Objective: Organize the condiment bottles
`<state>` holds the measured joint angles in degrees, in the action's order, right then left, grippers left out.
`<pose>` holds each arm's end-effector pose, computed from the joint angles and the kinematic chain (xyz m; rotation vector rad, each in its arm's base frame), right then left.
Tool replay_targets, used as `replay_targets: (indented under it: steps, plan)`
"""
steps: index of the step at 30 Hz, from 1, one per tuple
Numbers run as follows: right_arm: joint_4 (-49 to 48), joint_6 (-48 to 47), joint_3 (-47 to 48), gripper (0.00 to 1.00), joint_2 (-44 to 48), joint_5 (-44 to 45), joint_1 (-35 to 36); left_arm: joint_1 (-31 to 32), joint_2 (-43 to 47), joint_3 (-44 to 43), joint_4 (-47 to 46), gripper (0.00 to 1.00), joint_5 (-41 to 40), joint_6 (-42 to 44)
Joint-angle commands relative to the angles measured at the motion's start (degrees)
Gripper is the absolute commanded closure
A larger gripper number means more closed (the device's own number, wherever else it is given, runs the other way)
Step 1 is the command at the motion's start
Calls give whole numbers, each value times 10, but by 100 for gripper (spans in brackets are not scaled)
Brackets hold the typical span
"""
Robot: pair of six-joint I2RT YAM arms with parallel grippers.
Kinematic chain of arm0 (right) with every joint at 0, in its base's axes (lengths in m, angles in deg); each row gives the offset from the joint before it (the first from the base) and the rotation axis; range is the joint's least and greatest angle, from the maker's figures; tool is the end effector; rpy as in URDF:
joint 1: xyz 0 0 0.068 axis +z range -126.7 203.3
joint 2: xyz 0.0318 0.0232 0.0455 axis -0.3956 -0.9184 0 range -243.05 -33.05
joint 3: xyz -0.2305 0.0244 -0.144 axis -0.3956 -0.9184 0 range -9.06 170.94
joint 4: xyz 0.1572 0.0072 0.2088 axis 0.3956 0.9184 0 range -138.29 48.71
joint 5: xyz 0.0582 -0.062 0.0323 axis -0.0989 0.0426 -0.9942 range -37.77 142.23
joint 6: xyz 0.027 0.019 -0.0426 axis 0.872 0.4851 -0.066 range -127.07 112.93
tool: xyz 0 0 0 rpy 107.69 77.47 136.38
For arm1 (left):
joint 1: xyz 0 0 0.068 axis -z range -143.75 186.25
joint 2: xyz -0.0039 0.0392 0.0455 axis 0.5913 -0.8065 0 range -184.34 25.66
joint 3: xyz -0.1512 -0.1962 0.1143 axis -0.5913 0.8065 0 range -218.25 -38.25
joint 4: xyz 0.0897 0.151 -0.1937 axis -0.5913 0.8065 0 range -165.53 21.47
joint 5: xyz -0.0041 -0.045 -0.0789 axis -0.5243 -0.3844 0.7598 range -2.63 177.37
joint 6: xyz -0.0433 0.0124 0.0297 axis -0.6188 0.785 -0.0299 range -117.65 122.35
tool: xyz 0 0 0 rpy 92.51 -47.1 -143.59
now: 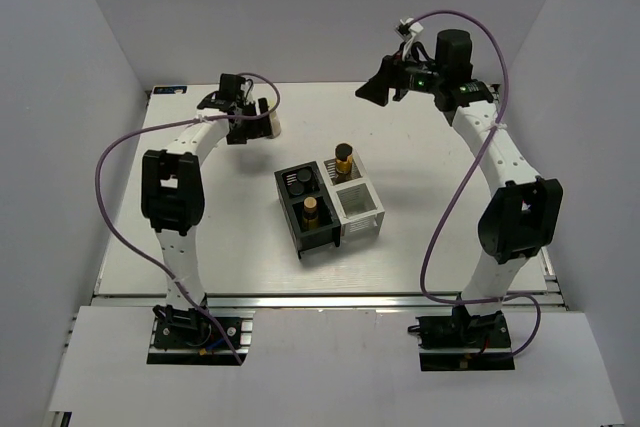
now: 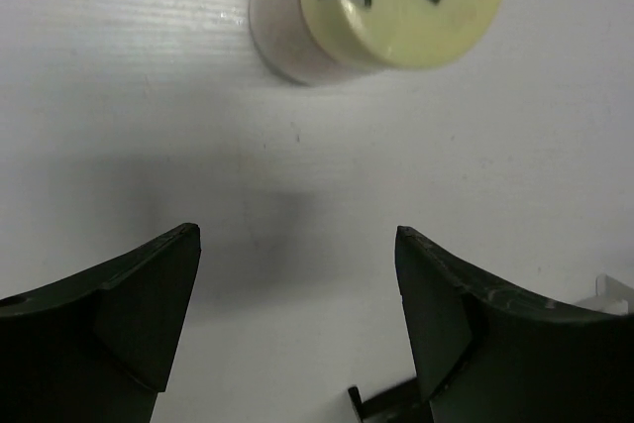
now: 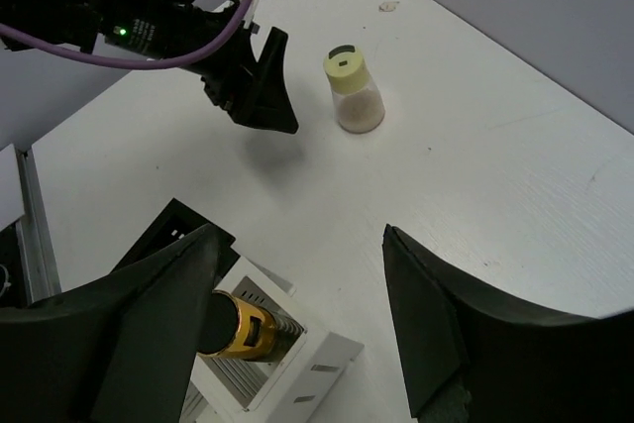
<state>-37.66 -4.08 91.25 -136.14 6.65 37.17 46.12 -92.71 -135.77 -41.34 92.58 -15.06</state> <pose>0.4053 0.1262 0.3958 -0.7372 1.6719 0.9214 0.4512 -0.0819 0.2248 -0.1313 2.5501 -0.3025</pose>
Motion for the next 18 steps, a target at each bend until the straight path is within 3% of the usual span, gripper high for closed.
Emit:
replay_targets:
  steps: [1, 7, 18]
  plan:
    - [-14, 9, -2, 27, 42, -18, -2, 4, -11, -48, -33, 11, 1, 16]
    - [-15, 15, -11, 27, 46, -21, -2, 18, -94, -157, -44, 10, -37, 32]
    - [-20, 29, -24, 27, 50, -19, -7, 21, -165, -242, -76, 10, -72, 55]
